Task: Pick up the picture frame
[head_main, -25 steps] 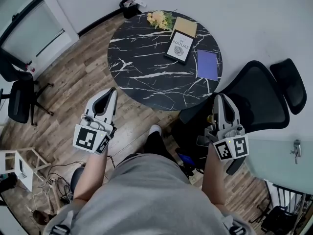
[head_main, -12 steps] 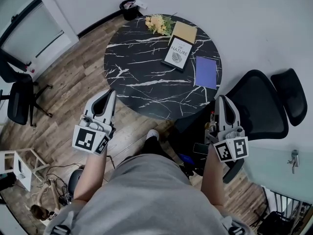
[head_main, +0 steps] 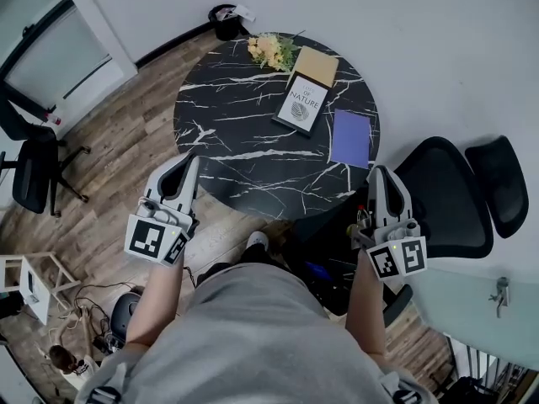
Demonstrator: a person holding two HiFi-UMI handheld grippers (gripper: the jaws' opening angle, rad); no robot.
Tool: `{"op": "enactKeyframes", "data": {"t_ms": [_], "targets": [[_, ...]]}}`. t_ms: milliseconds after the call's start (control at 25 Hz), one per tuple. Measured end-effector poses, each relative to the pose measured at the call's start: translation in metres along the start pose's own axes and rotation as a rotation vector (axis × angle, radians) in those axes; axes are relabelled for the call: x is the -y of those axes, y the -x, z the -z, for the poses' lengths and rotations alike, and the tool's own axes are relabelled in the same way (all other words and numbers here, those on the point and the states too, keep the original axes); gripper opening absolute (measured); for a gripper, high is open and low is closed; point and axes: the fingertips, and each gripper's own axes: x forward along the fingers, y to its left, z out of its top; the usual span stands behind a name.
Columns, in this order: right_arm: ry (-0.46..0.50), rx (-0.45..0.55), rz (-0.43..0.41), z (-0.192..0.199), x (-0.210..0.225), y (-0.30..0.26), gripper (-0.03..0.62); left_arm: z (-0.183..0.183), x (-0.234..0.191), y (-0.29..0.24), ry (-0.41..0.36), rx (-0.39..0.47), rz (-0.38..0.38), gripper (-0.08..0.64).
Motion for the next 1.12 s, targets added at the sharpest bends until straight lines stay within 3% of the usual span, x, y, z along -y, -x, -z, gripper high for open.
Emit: {"op": "enactKeyframes", "data": {"t_ms": [400, 560, 1120], "targets": [[-0.020, 0.007, -0.047, 0.004, 0.010, -0.019, 0.026, 0.007, 0.000, -0.008, 0.033, -0.018, -0.028, 0.006], [-0.026, -0.010, -0.018, 0.013, 0.019, -0.016, 0.026, 0.013, -0.005, -0.016, 0.034, -0.023, -0.024, 0.006], [-0.031, -0.027, 0.143, 0.011, 0.043, -0.036, 0.026, 0.003, -0.021, -0.104, 0.022, -0.026, 0.165, 0.006]]}}
